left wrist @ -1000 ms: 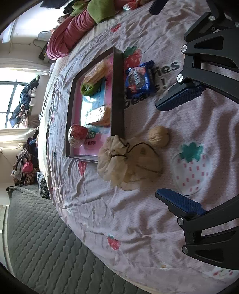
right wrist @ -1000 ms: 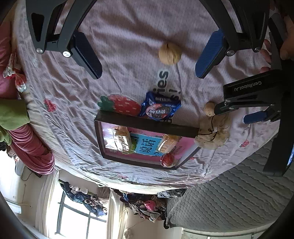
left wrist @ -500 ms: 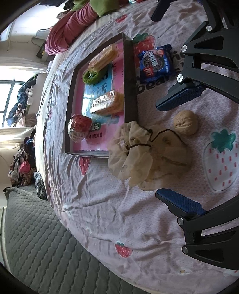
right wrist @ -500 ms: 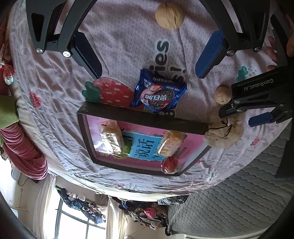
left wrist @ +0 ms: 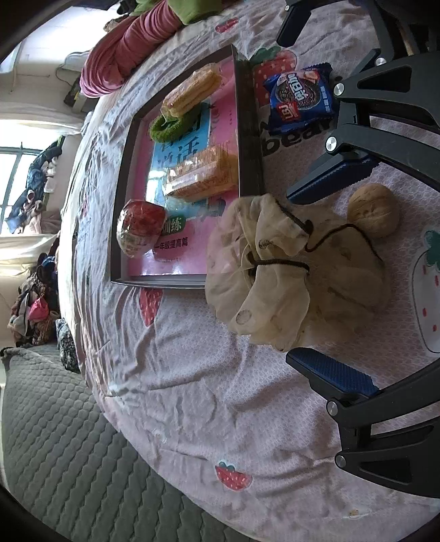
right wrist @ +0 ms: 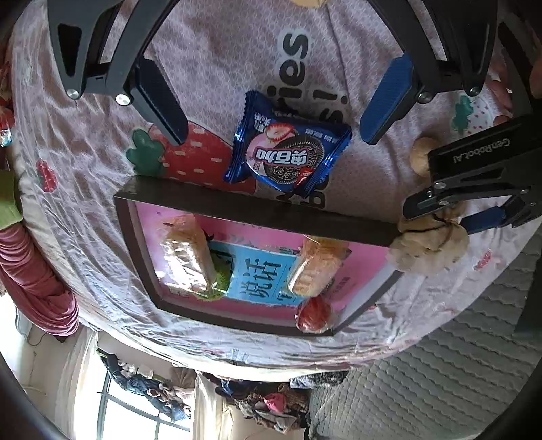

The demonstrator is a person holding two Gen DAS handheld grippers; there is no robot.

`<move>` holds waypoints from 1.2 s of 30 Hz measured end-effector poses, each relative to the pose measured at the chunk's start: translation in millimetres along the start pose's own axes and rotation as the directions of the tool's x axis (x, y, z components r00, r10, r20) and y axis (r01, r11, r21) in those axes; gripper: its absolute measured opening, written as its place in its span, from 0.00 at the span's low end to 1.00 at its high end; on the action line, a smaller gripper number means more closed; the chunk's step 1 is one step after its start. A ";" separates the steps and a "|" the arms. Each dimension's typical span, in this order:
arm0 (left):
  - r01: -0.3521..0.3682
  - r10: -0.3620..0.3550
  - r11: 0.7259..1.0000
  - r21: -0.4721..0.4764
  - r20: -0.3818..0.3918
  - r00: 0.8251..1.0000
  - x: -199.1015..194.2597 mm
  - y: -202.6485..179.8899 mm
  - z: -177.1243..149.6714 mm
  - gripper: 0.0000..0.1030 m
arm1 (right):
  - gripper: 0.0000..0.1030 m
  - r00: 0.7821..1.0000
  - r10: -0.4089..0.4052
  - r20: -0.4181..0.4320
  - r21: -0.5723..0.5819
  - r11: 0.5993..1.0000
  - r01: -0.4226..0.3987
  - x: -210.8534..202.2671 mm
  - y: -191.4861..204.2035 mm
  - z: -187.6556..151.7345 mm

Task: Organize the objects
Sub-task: 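Grasp the cream cloth bag with the left tool while the right tool grasps the blue Oreo packet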

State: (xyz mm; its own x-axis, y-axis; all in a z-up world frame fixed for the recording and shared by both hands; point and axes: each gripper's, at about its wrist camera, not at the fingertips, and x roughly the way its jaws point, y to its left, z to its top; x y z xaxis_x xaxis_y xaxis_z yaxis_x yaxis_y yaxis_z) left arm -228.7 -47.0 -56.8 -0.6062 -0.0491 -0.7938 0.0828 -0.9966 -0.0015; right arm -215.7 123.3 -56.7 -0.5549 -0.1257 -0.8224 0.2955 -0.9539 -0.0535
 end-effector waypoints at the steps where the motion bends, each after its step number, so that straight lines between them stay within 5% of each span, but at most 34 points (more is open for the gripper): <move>1: 0.002 -0.002 1.000 0.000 0.000 1.000 1.6 0.2 0.3 0.85 | 0.99 1.000 -0.001 -0.007 0.001 1.000 0.001 2.7 -0.2 0.7; 10: 0.021 -0.021 1.000 -0.009 -0.010 1.000 14.3 5.3 2.6 0.85 | 0.98 0.997 0.060 -0.046 0.052 0.997 -0.057 22.4 -7.3 8.9; 18: 0.029 -0.029 1.000 -0.002 -0.040 0.999 25.8 3.3 1.2 0.84 | 0.75 0.990 0.122 -0.070 0.068 0.991 -0.117 30.5 -7.5 11.4; 24: 0.041 -0.041 0.999 0.004 -0.050 0.998 26.3 2.2 0.2 0.60 | 0.63 0.988 0.140 -0.065 0.063 0.989 -0.136 27.7 -6.0 14.8; 25: 0.052 -0.052 0.999 0.001 -0.052 0.997 26.3 2.4 0.7 0.55 | 0.53 0.989 0.135 -0.060 0.068 0.989 -0.131 26.8 -7.8 14.8; 31: 0.087 -0.087 0.996 -0.004 -0.056 0.995 23.1 2.6 1.3 0.26 | 0.53 0.987 0.150 -0.053 0.078 0.986 -0.146 26.0 -10.9 13.6; 36: 0.111 -0.111 0.994 -0.002 -0.050 0.993 17.0 1.1 1.4 0.19 | 0.52 0.986 0.162 -0.038 0.089 0.983 -0.158 21.2 -13.8 12.4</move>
State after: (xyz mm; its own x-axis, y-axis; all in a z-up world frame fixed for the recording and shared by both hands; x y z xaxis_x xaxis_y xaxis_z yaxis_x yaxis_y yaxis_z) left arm -240.0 -49.0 -69.5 -0.5716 0.0648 -0.8180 0.0168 -0.9957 -0.0906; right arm -241.2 130.4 -66.4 -0.4698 -0.2680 -0.8411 0.3093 -0.9424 0.1275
